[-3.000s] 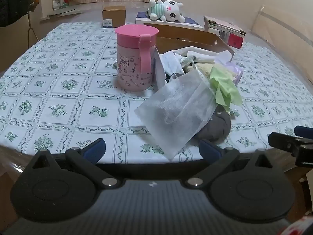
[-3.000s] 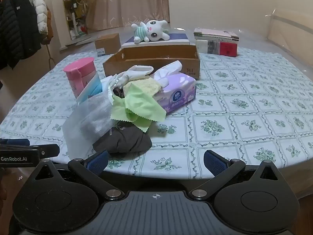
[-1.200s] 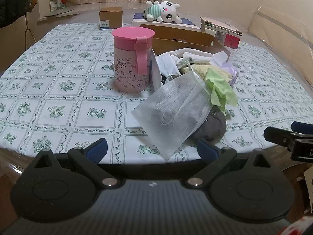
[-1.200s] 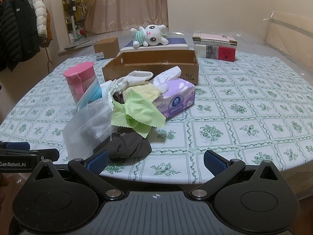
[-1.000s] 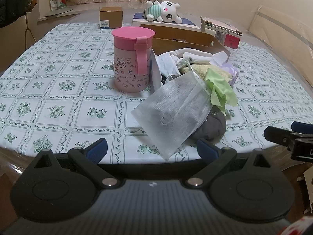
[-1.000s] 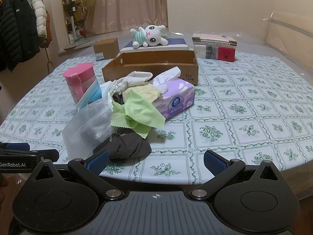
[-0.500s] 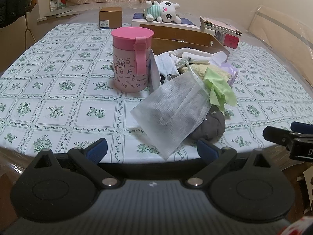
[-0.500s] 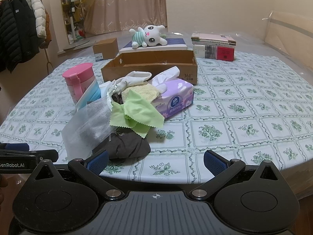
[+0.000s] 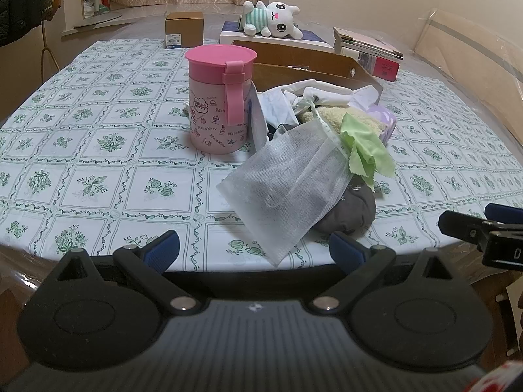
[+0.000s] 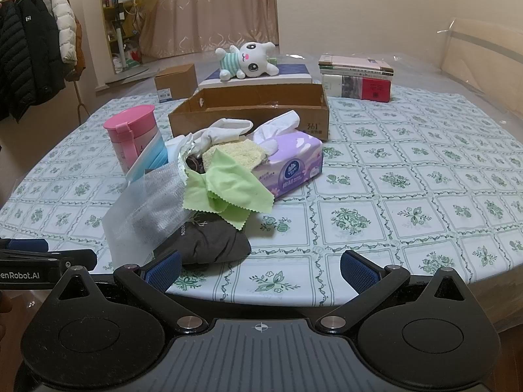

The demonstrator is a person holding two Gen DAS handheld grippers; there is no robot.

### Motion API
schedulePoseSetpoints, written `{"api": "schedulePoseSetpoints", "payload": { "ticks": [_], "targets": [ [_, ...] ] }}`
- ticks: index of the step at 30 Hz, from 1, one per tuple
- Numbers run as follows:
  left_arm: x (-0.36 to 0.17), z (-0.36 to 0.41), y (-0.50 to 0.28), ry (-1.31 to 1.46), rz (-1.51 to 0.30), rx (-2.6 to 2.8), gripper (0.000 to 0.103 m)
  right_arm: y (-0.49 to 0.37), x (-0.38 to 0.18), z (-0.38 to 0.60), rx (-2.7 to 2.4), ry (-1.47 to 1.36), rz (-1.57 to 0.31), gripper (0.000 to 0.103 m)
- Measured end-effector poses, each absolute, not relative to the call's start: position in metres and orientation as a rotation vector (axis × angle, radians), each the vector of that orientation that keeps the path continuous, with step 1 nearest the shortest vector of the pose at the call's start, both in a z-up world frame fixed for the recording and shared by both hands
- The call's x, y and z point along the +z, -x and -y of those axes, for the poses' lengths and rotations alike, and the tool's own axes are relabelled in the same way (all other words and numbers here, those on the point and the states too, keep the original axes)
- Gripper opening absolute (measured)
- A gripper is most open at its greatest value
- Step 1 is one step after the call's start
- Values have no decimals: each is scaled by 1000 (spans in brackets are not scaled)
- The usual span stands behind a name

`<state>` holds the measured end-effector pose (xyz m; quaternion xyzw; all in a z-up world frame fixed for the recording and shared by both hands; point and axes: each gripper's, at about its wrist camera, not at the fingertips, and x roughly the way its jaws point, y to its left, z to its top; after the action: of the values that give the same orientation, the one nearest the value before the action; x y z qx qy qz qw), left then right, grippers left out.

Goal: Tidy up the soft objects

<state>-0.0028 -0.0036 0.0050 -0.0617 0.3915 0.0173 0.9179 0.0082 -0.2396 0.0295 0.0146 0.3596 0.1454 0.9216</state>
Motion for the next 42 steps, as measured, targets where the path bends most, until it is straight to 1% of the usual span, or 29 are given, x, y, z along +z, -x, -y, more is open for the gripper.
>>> {"api": "schedulePoseSetpoints", "payload": {
  "ticks": [12,18,23,31,33,37,40,41,42],
  "targets": [
    [6,3,3,124,-799,31,97,-8,27,240,301,-31,-742,103],
    [5,0,-5,81,-778,-3,97,-12,18,237,312,-31,-754,103],
    [3,3,-20,-7,-761,-64,97,-18,11,236,321,-30,-763,103],
    [-17,24,-47,-266,-789,-223,97,-33,-3,236,333,-33,-784,103],
    [-24,29,-51,-339,-785,-237,91,-37,-6,236,336,-33,-793,103],
    [-33,33,-62,-415,-790,-278,89,-43,-13,236,338,-35,-805,103],
    [-39,36,-69,-467,-801,-301,78,-47,-16,234,344,-34,-815,103],
    [-40,36,-71,-480,-805,-305,72,-48,-17,233,348,-35,-818,103],
    [-42,37,-72,-490,-808,-310,69,-49,-18,232,350,-36,-820,103]
  ]
}}
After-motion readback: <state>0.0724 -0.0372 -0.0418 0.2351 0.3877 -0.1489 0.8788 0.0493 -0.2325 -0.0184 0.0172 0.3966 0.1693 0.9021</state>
